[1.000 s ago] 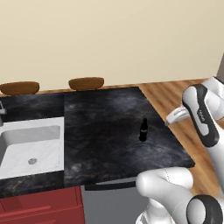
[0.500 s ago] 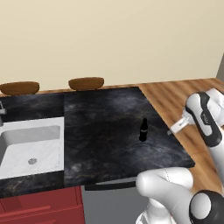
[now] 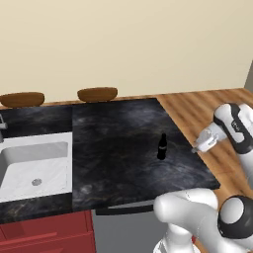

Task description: Pick the bottled drink from the counter and place it in the open cabinet.

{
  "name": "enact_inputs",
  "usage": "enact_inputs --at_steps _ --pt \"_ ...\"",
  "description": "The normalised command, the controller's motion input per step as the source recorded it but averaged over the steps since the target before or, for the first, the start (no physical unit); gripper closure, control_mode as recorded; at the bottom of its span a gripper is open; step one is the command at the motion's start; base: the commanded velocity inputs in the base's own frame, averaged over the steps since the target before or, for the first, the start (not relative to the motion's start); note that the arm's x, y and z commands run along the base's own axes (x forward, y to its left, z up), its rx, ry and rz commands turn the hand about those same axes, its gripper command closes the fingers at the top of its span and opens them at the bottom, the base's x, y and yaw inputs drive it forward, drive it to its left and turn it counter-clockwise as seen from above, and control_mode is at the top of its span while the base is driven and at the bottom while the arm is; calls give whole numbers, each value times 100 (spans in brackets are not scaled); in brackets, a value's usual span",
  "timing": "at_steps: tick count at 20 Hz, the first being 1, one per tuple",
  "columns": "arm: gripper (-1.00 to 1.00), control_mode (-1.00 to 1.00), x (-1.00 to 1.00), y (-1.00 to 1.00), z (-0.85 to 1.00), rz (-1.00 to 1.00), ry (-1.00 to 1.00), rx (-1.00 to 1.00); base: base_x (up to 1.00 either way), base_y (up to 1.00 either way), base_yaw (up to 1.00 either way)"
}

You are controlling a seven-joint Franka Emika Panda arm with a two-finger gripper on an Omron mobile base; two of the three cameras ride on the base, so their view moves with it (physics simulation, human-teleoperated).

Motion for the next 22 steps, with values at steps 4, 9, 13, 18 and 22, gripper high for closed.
enact_inputs --at_steps 4,9,13,18,22 --pt "-100 -100 18 -29 -3 19 -4 7 0 0 0" --pt "-100 -100 35 -14 -14 17 -4 6 0 0 0" --pt "-100 -100 56 0 -14 9 -4 7 0 0 0" --pt "-100 -100 51 0 -21 7 -8 7 0 0 0" --pt "-100 -100 40 0 -26 8 -8 7 0 0 0"
